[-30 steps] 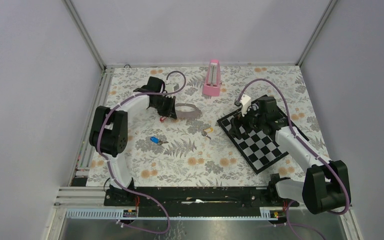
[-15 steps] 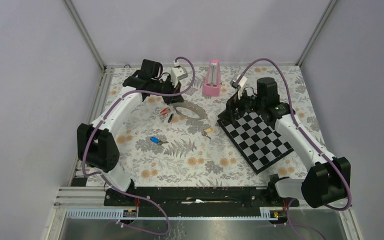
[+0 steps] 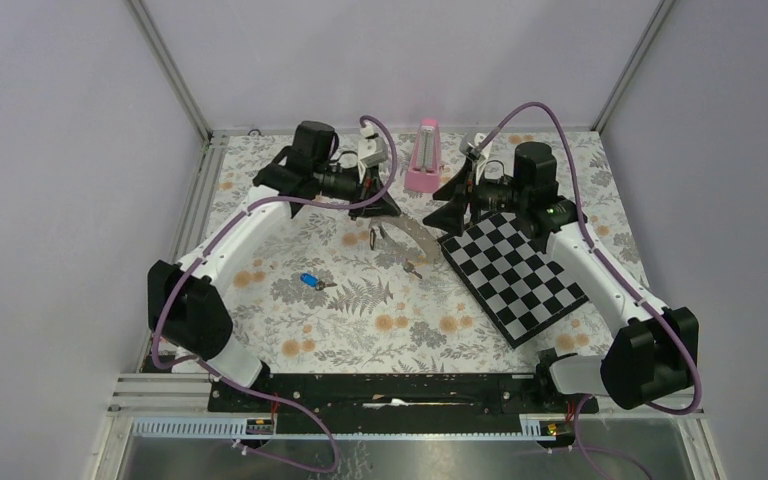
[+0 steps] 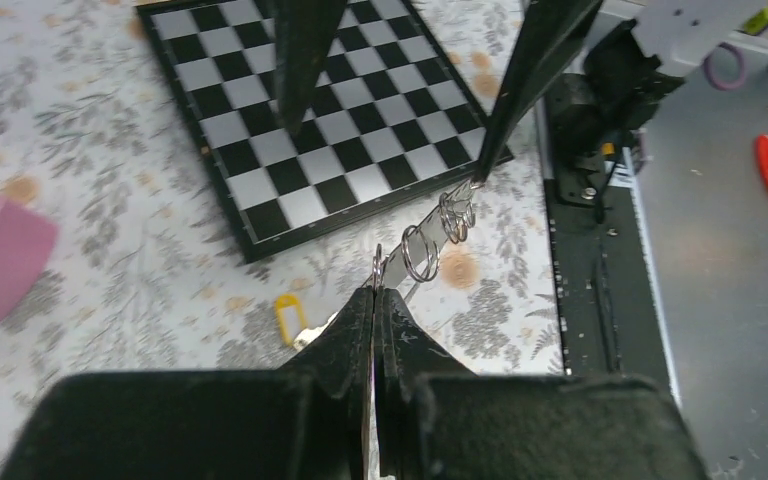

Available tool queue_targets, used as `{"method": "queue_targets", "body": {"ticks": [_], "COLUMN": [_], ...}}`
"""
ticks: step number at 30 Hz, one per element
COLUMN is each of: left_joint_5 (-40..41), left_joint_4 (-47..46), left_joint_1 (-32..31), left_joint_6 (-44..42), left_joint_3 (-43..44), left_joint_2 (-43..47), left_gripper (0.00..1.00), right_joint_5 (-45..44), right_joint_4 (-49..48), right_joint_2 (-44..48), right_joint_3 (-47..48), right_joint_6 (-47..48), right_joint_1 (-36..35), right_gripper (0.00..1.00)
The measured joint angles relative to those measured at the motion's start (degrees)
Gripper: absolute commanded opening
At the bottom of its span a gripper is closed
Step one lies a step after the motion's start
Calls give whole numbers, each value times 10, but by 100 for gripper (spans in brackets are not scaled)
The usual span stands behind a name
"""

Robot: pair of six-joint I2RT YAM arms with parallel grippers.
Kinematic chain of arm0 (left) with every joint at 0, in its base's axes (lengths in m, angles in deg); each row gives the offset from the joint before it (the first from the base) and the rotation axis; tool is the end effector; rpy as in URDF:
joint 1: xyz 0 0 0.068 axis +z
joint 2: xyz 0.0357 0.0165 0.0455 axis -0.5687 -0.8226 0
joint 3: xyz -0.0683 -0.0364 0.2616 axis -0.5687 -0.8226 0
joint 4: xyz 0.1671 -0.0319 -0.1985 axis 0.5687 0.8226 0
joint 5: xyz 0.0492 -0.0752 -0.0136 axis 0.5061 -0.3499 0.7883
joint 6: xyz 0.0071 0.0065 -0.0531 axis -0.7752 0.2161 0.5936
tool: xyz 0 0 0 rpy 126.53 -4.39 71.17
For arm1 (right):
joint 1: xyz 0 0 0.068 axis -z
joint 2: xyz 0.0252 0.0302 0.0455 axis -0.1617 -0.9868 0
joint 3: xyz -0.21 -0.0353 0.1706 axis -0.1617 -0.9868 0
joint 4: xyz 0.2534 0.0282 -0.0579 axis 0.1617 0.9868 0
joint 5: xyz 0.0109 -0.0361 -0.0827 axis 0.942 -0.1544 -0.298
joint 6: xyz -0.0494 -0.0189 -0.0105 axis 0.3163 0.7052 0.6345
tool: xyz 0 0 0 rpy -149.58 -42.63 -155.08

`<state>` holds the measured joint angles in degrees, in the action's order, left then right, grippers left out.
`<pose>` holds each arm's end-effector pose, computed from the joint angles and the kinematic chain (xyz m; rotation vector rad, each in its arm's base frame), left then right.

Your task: Put the keys on the keyring

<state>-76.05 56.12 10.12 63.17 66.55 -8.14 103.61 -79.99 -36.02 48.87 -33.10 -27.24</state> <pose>0.3025 -0.1723 0.3527 1.2988 1.5834 -1.1836 0.2772 0.1205 0.3445 -1.0156 1.5207 1.0251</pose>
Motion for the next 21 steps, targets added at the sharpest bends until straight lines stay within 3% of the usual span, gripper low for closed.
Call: {"method": "queue_targets", "body": {"ticks": [6, 21], "left_joint_5": [-31, -46], "left_joint_4": [-58, -153], "left_joint_1": [-34, -49], "left_joint_6": [61, 148], "left_joint_3": [-40, -79], "left_joint_2": [0, 0], "left_gripper": [0, 0], "right_joint_5": [27, 44], "right_joint_4": [-13, -1], "right_joint_2": [0, 0], "right_joint_3": [0, -24], "right_joint_6": [-8, 33], "right_joint_1": [-10, -25], "right_gripper": [61, 37]}}
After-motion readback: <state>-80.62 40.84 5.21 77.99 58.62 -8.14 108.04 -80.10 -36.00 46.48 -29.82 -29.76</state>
